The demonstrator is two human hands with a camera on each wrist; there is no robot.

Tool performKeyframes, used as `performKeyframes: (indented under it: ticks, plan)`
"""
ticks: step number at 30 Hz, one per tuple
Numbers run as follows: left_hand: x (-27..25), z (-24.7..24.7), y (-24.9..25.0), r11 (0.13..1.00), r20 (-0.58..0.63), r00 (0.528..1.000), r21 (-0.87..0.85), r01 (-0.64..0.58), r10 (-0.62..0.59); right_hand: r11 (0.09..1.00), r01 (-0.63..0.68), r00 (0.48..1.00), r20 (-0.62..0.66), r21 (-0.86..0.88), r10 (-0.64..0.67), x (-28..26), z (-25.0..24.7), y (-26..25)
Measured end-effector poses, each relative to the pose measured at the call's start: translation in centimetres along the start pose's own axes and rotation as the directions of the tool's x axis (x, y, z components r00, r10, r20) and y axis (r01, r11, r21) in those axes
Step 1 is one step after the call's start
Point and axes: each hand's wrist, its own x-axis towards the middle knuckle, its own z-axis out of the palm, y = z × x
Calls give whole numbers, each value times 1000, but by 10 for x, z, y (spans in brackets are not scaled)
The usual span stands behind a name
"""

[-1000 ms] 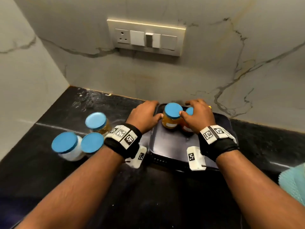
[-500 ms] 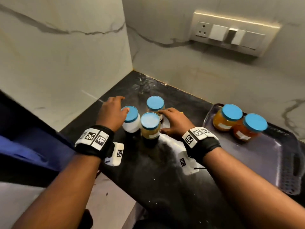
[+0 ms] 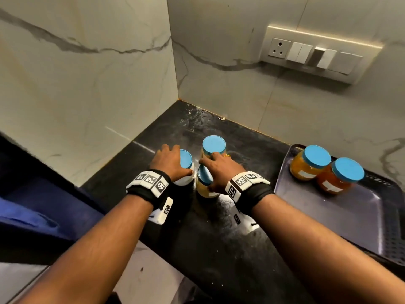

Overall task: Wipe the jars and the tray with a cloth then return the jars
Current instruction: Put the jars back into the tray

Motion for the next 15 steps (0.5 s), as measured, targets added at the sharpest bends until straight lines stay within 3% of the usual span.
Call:
performKeyframes:
  ticks: [4, 9, 12, 15]
  plan:
    - [-9, -8, 1, 1000, 8, 1000, 16, -12, 12, 996, -11, 999, -33, 87, 14, -12, 3, 9]
    - [-41, -27, 12, 996, -20, 996, 24, -90, 91, 939, -108, 975, -149, 326, 164, -57, -3, 37]
    - [-62, -52, 36, 980, -14, 980, 6, -199, 199, 860, -164, 933, -208, 483, 295, -98, -16, 67]
    - [-78, -73, 77, 941, -13, 942, -34, -336, 336, 820, -236, 862, -278, 522, 425, -145, -27, 105]
